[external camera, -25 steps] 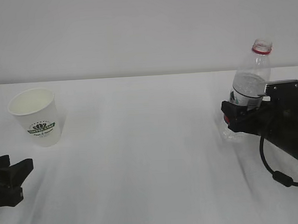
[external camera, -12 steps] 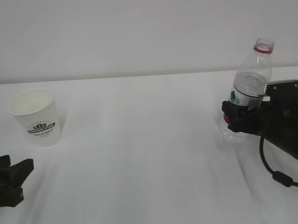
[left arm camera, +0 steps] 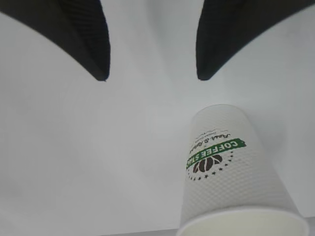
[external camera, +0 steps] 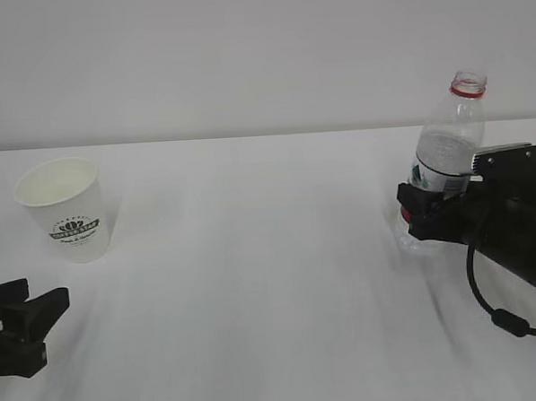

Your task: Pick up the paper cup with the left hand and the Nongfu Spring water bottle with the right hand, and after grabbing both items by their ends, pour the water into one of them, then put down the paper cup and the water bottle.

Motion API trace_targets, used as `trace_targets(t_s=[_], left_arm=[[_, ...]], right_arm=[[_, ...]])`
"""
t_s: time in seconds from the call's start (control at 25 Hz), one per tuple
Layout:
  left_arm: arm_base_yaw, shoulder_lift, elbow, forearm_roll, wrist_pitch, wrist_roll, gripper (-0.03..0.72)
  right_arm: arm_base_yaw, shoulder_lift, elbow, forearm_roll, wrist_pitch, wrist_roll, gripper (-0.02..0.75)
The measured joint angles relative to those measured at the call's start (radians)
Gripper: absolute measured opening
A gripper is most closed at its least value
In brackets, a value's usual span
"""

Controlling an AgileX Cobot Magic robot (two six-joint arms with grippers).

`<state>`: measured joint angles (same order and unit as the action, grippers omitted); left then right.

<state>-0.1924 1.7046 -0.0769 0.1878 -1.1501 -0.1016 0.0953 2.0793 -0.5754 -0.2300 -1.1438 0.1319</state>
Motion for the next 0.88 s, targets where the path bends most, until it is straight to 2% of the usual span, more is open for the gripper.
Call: trace_targets(t_s=[0.44,0.88], left_arm=[[0.0,0.0,0.0,0.032,0.0,0.0,0.412],[0.0,0.0,0.0,0.033,0.0,0.0,0.412]], right_arm=[[0.0,-0.066,0.016,-0.035,0.046,-0.002,0.503],[0.0,-0.168,0.159,-0.025,0.053,-0.016,0.503]])
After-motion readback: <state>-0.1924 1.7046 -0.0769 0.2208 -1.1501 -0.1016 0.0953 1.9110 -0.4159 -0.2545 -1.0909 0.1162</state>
